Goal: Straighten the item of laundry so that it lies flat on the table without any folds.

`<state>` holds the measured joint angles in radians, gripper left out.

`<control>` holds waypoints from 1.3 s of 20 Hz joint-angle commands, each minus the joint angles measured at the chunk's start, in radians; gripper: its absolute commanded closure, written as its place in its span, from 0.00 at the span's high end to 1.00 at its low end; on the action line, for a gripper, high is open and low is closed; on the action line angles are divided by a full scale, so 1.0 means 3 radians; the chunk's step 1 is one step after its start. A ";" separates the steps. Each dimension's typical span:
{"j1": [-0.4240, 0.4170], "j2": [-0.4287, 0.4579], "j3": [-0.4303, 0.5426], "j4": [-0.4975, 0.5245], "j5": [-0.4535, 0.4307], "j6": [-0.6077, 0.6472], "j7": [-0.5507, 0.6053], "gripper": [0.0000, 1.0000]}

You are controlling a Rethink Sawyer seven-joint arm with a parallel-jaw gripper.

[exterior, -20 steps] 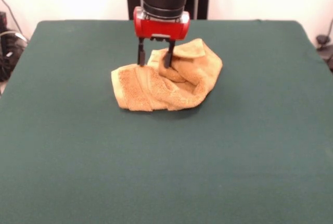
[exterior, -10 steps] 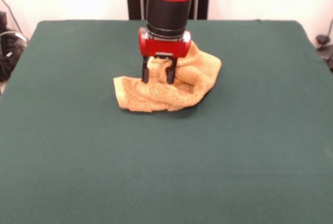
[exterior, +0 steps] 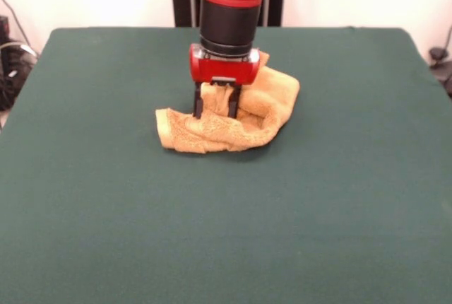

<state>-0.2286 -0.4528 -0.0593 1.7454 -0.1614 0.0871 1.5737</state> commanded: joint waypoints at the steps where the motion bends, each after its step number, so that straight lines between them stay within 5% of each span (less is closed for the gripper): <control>1: 0.0097 0.0352 0.0201 0.0029 0.0022 -0.0148 0.0583 1.00; 15: 0.0036 0.0046 0.0522 -0.0254 -0.0360 -0.0024 0.0144 1.00; 26: 0.0169 0.0409 0.0482 -0.0953 -0.0173 0.0346 0.0188 1.00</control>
<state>-0.2198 -0.4229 -0.0449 1.6397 -0.2419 0.0936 1.5737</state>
